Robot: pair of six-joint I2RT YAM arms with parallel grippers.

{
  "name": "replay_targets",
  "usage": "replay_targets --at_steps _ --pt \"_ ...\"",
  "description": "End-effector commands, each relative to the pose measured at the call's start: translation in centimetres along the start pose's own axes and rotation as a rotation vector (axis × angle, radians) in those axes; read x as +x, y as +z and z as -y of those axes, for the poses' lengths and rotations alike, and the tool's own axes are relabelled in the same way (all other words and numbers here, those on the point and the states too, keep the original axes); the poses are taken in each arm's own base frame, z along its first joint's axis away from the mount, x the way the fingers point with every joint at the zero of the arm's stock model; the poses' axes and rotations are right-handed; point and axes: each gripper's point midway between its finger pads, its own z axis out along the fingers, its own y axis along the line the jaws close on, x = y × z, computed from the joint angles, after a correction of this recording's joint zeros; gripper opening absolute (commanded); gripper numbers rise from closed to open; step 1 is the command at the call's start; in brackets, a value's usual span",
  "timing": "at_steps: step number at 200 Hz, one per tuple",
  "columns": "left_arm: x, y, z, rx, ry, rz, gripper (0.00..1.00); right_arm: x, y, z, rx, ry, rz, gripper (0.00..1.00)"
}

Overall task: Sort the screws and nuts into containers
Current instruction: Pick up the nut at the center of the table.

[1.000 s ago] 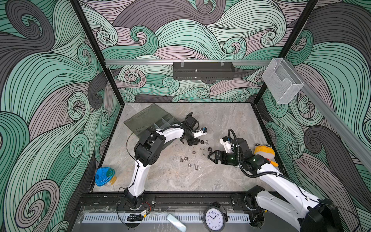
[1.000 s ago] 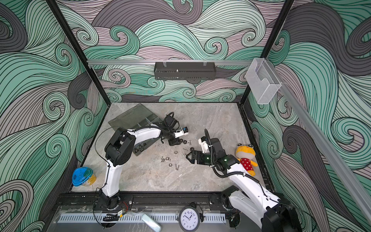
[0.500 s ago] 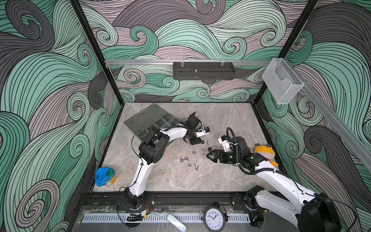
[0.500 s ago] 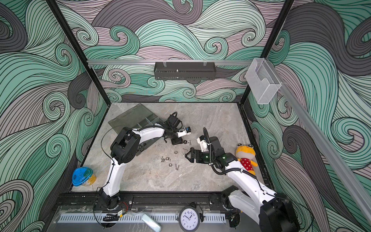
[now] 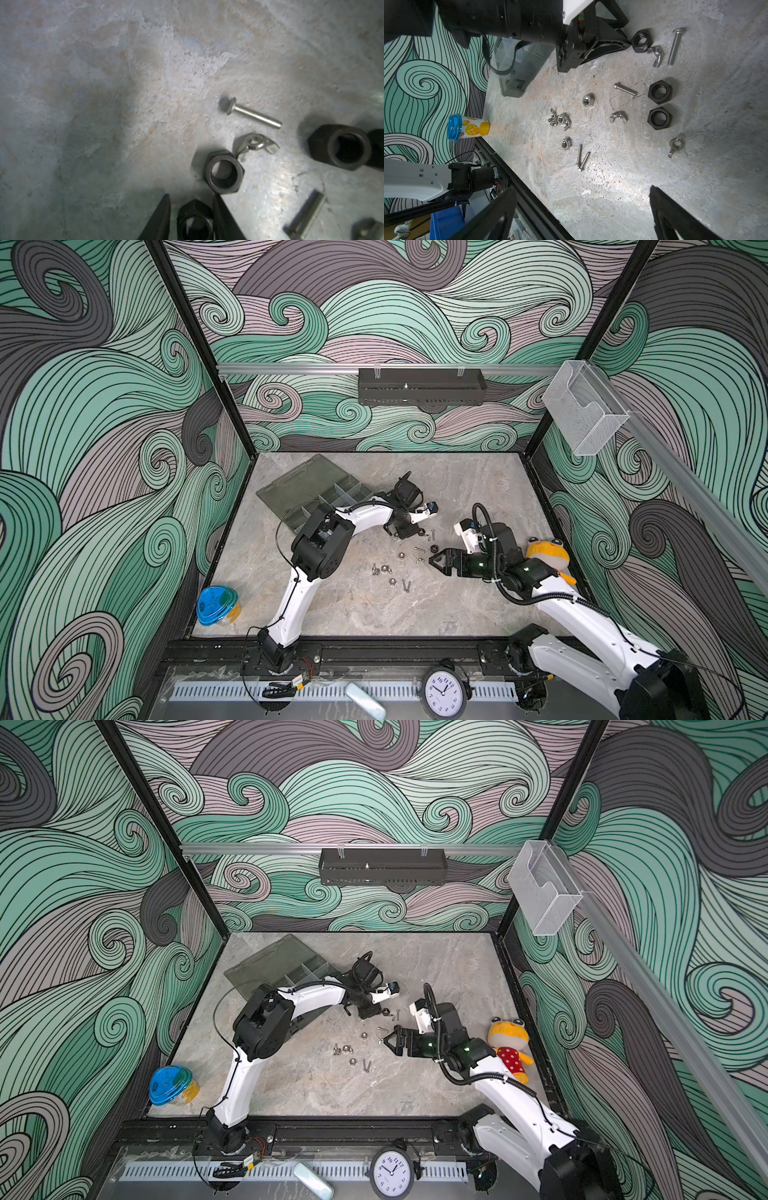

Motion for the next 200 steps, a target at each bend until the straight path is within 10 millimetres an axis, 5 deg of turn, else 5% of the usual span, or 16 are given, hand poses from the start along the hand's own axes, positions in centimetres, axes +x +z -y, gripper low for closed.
replay_targets --at_steps 1,105,146,200 --pt "1.7 0.0 0.6 -0.001 -0.015 -0.071 0.37 -0.1 -0.4 -0.2 -0.010 0.007 0.010 1.00" --pt "3.4 -0.3 1.0 -0.015 -0.044 -0.104 0.30 0.0 -0.5 -0.1 -0.010 0.027 0.018 1.00" --pt "2.4 -1.1 0.4 -0.047 -0.022 -0.067 0.23 0.1 -0.7 -0.3 -0.016 0.034 0.021 1.00" --pt "0.1 -7.7 -2.4 -0.199 -0.019 0.031 0.20 0.0 -0.9 -1.3 -0.027 -0.009 0.025 1.00"
